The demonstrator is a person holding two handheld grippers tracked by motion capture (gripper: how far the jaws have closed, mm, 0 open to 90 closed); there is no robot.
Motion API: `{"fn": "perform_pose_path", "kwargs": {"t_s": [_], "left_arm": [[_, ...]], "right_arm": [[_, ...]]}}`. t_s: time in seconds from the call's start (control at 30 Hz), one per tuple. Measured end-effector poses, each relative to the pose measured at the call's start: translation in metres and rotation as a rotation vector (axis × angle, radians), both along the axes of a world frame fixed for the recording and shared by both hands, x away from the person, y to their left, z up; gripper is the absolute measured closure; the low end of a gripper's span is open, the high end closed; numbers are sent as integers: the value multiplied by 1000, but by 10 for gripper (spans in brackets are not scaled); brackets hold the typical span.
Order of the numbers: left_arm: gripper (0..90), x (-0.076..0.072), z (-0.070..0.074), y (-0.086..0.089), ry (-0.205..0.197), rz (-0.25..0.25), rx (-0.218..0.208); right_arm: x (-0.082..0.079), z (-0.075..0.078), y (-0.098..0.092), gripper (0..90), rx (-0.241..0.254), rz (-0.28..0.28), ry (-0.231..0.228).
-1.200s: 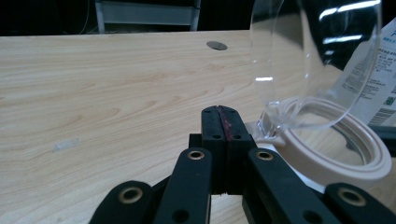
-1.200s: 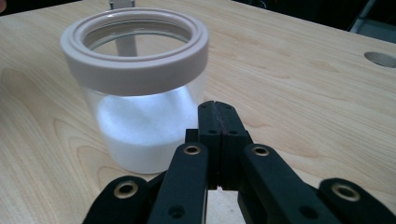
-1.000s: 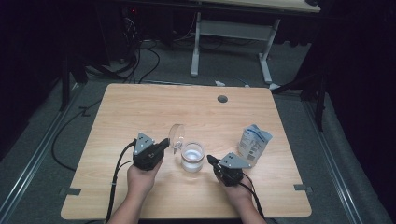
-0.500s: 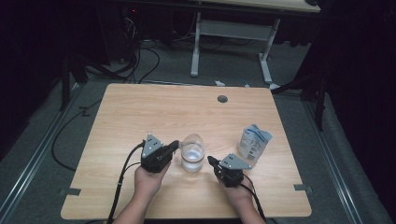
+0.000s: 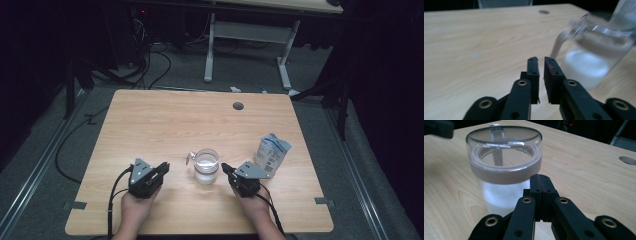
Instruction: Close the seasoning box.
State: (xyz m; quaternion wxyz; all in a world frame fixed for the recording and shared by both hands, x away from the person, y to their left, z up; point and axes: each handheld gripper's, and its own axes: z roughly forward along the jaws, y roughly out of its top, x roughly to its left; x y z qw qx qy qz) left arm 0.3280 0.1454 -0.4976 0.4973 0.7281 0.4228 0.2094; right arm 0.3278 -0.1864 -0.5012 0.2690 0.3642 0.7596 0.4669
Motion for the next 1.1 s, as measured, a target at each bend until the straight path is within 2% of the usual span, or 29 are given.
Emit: {"fn": "perform_pose_path", "kwargs": {"t_s": [0.07,0.13,0.2,0.27,0.33,0.4,0.43,0.57,0.77,0.9,1.1], "left_arm": [[748,-6,-8,18,17,26,19],[697,-14,-16,34,8,71,58],[671,-24,-21,48,12,102,51],[645,-29,-20,61,7,130,61],[639,-31,-19,69,12,141,28],[639,-31,-20,73,22,149,14],[639,-29,-22,76,36,150,0],[637,-26,-25,78,55,149,-11],[635,-26,-25,75,58,140,-10],[641,-26,-26,69,60,119,2],[666,-24,-26,56,65,86,-1]], "right_arm": [[2,1,1,900,-4,-2,-4],[3,0,3,900,-4,1,-2],[3,0,4,900,-13,4,-2],[2,-1,6,900,-17,-1,-4],[1,0,6,900,-17,-2,-4],[-1,0,7,900,-19,-1,-9],[-2,0,7,900,-18,1,-7],[-6,1,10,900,-20,13,-14],[-12,-1,16,900,-30,37,-11],[-15,-2,23,900,-28,64,-9],[-15,-1,36,900,-22,99,-10]]}}
